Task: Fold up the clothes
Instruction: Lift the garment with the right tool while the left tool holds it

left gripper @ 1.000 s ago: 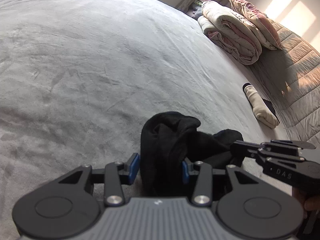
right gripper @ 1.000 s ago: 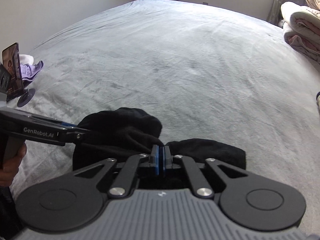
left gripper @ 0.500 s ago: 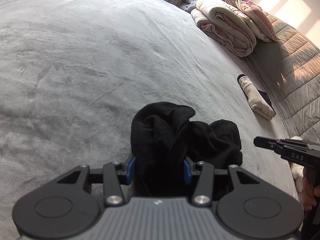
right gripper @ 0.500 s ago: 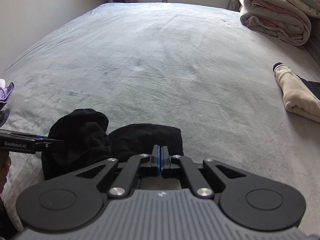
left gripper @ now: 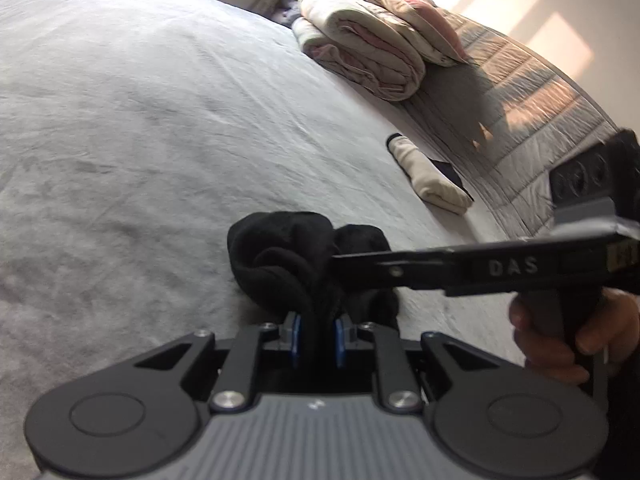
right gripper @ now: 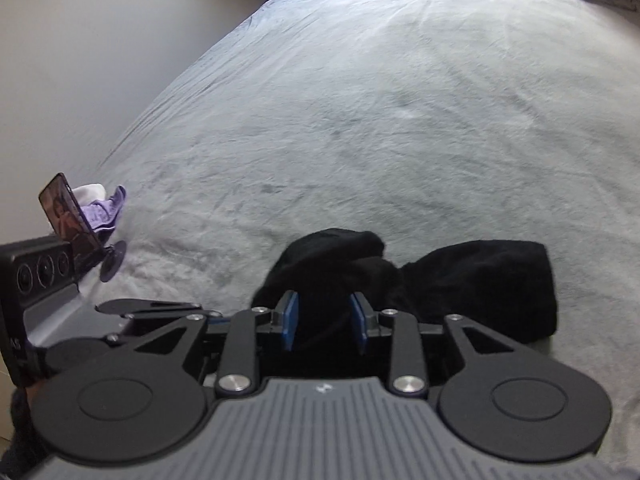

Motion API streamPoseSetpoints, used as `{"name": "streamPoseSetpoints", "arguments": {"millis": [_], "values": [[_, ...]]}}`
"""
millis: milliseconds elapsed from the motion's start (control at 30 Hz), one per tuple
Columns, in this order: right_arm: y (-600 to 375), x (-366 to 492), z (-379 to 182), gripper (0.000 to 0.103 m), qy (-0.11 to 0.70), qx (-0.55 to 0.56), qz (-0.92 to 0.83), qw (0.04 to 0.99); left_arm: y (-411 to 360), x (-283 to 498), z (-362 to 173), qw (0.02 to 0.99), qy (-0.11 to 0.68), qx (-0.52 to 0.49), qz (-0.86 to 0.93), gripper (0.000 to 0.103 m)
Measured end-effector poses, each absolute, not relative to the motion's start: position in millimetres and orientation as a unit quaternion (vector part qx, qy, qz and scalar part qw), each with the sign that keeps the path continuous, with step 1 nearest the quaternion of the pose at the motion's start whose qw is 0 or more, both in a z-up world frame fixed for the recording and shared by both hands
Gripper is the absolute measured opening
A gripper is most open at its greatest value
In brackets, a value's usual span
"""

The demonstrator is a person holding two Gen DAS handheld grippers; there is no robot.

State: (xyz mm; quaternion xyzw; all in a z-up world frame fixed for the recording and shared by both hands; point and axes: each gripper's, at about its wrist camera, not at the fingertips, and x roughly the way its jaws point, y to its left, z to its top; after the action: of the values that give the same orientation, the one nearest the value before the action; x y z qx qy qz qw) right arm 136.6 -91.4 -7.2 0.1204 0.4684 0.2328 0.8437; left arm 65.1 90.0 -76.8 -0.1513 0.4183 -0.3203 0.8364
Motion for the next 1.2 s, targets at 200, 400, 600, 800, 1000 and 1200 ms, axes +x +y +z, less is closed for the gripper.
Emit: {"name": "streamPoseSetpoints", "arguments": {"millis": [200,400,600,800,1000,1200], "values": [[-79,144,-17,0.026,0.484,0.124,0.233,0.834,88,64,-80,0.833,0.431,-0.136,-0.319,0.019],[-80,142,-9,0.031,0.488,0.150,0.243,0.825,88,65,-81,0.832,0.432,-0.142,-0.318,0.021],[-67,139,-11,0.013,0.488,0.099,0.234,0.835,88,62,-78,0.828,0.432,-0.141,-0.328,0.035],[-88,137,4,0.007,0.468,0.066,0.197,0.859,104,64,-76,0.833,0.431,-0.153,-0.311,0.045],[-118,133,29,0.007,0.440,0.073,0.160,0.880,98,70,-89,0.825,0.469,-0.130,-0.286,0.033],[-144,131,47,0.007,0.421,0.071,0.127,0.895,101,75,-94,0.833,0.468,-0.138,-0.259,0.004]]}}
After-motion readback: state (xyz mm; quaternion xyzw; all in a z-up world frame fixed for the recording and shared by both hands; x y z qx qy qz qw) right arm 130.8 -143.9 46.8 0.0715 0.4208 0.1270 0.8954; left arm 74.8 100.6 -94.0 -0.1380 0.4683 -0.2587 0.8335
